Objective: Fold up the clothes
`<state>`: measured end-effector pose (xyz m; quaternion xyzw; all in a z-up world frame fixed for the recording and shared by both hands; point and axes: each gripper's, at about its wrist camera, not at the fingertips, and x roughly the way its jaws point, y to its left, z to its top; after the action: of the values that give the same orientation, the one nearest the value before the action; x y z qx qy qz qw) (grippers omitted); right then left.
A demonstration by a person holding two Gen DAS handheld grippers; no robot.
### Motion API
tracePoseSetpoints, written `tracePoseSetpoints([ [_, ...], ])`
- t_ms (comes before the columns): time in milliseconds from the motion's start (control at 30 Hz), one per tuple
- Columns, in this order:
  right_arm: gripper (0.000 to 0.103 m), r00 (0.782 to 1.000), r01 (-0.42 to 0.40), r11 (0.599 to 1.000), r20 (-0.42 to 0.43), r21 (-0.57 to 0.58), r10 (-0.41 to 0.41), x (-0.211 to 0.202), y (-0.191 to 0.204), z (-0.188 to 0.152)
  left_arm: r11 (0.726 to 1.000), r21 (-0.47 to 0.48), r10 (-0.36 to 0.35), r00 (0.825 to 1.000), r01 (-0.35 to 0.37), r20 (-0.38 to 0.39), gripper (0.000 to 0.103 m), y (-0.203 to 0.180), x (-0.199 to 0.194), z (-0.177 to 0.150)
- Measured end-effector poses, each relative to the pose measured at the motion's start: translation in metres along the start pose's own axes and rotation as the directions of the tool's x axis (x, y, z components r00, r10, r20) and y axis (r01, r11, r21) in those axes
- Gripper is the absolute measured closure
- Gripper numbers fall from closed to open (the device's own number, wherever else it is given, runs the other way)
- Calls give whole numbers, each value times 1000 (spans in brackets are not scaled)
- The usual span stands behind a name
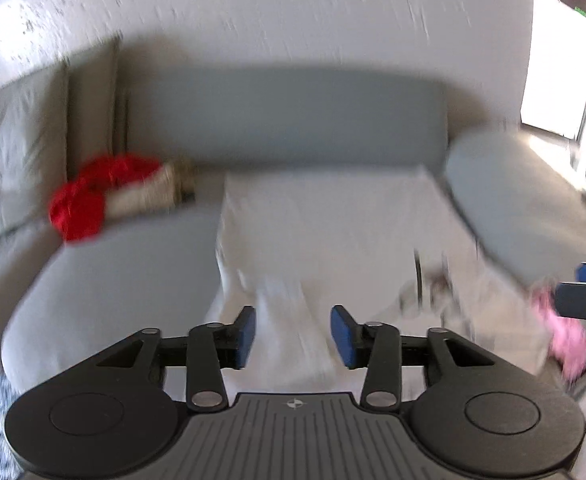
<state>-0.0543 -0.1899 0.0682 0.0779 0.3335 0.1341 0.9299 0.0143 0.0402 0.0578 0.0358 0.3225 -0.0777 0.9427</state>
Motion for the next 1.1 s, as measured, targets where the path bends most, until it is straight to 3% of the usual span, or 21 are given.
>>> tracePoseSetpoints([
  [100,17,999,34,999,30,14,-34,-4,-15,47,998,-58,-6,1000,7,21,50,20,14,37],
  [200,17,995,87,990,28,115,-91,16,-46,88,995,-96,-16,1000,16,-4,37,40,53,69],
  [333,20,982,186,948,-21,258,-187,66,-96,126,990,-140,-23,995,9,-101,47,61,131,94],
  [400,27,978,207,924,-53,321,-201,97,-123,138,988,-153,-25,994,9,-104,53,70,172,100],
  [533,39,981,194,920,-42,340,-191,165,-162,151,985,-172,-29,998,19,-57,58,87,246,108],
  [600,51,985,166,922,-11,350,-173,200,-184,153,989,-148,-2,1000,-1,-22,58,92,278,109],
  [733,51,980,173,917,26,358,-195,267,-229,151,993,-118,7,1000,-8,-8,58,98,334,111],
  [867,51,968,235,886,-16,400,-250,322,-269,147,993,-118,6,1000,-9,-27,54,101,374,114],
  [967,51,966,239,872,-9,426,-260,346,-289,149,994,-105,-4,999,0,-38,55,102,396,115],
  [1100,51,966,238,889,4,392,-260,371,-300,162,990,-137,-42,998,36,-42,56,108,420,121],
])
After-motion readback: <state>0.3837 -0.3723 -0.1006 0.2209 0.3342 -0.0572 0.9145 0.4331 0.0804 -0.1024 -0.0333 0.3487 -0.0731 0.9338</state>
